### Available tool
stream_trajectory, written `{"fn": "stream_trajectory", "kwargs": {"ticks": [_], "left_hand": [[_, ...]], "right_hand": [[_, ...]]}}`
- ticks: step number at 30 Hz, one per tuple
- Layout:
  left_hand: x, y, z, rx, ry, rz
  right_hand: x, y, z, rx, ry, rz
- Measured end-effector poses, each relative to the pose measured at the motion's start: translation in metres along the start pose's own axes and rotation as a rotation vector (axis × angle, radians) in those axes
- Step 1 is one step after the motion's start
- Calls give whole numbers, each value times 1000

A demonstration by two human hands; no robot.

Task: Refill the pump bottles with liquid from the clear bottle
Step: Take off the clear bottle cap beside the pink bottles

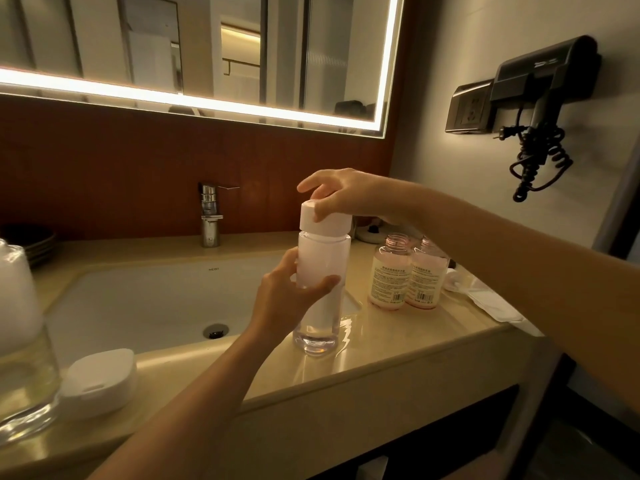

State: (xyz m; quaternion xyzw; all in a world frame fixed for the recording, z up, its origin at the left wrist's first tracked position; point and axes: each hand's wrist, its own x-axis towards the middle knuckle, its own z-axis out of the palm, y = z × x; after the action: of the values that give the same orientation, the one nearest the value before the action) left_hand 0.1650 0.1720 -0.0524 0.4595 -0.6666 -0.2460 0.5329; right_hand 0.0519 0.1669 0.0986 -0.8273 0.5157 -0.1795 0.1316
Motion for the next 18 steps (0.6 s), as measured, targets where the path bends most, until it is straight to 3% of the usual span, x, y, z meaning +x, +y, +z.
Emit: {"fn": "stream_trajectory", "kwargs": {"ticks": [3,8,14,16,18], "left_hand": [[0,0,0,3,-2,-4],[0,1,0,-2,3,-6],[0,1,0,14,5,-8],[0,1,1,13,5,-5],[0,1,1,13,10,1]], "right_hand": [[-1,-1,-4,16,16,11],[-2,1,5,-209,109,12],[-4,4,-1,182,-58,46],[-4,3,1,179,-33,52],[-4,2,3,22,51,54]]}}
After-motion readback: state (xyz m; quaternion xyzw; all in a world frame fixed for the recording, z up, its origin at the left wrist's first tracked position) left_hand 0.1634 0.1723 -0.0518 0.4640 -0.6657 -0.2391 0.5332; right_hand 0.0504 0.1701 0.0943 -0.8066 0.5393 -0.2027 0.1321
